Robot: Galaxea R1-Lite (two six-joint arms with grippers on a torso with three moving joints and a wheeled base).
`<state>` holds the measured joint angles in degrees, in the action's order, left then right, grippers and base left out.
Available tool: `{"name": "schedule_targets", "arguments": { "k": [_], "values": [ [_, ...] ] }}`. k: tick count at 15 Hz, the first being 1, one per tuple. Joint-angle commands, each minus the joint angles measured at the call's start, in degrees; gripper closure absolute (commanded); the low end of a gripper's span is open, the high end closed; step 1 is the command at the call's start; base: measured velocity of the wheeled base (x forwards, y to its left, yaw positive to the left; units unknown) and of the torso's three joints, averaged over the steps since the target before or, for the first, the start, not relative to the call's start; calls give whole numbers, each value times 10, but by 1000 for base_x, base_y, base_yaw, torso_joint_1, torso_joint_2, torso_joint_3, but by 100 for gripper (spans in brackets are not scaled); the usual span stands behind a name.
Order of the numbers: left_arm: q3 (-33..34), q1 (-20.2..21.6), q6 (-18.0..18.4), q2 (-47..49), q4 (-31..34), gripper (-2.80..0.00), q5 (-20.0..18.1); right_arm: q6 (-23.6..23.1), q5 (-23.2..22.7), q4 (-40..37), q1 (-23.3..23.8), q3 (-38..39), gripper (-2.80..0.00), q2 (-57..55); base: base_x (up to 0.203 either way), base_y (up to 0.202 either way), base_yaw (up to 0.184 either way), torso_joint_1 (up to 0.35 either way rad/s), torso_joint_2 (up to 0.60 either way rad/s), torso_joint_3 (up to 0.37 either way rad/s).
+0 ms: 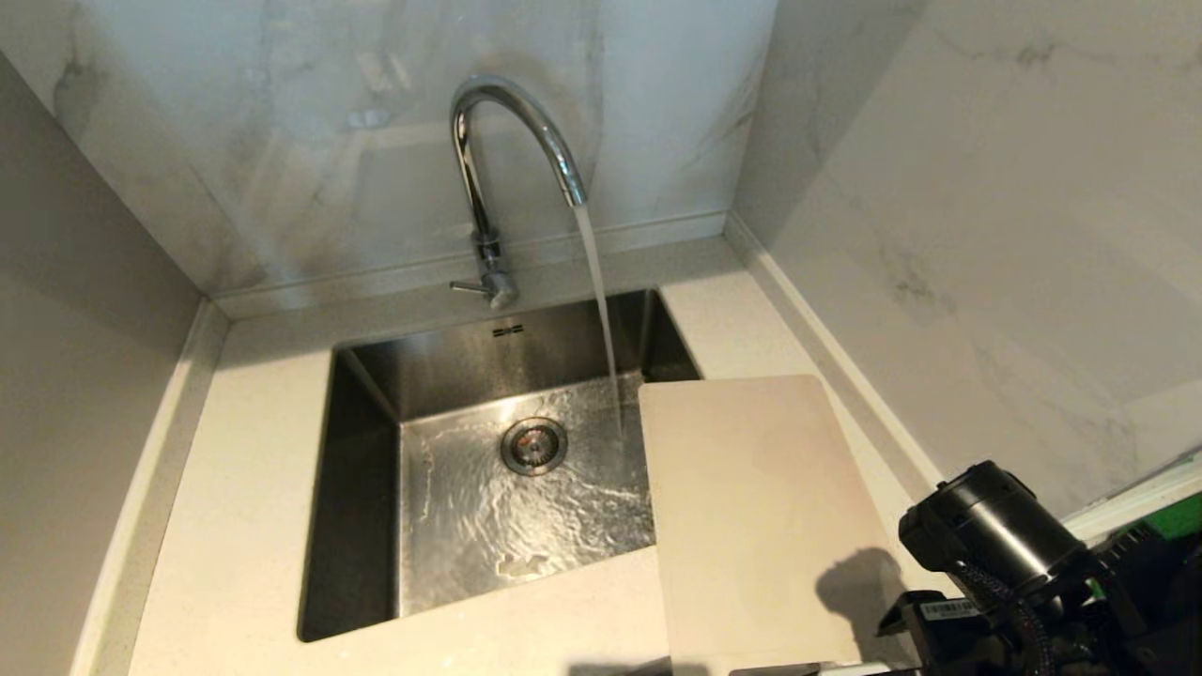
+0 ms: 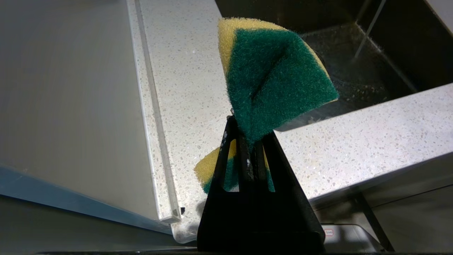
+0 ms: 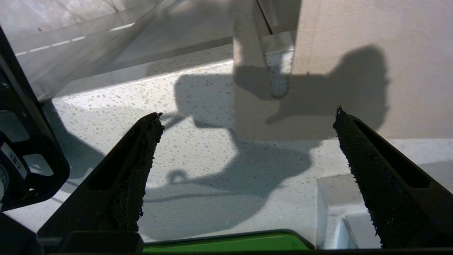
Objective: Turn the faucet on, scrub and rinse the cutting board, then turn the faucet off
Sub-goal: Pick up the cutting board
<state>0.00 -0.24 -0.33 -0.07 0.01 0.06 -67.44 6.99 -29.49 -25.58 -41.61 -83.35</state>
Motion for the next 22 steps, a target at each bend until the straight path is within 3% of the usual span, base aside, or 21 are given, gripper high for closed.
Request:
{"name": "schedule_targets", "arguments": {
  "k": [1,11,22],
  "values": [
    [1,0,0,0,0,0,0,-4,-1,15,-10,15,-280,-23,0,0,0,0,0,0],
    [1,0,0,0,0,0,0,1,-4,126,-50,70,-280,-98,0,0,0,0,0,0],
    [1,0,0,0,0,0,0,2,-3,147,-63,74,-280,-144,0,0,0,0,0,0]
  ]
}}
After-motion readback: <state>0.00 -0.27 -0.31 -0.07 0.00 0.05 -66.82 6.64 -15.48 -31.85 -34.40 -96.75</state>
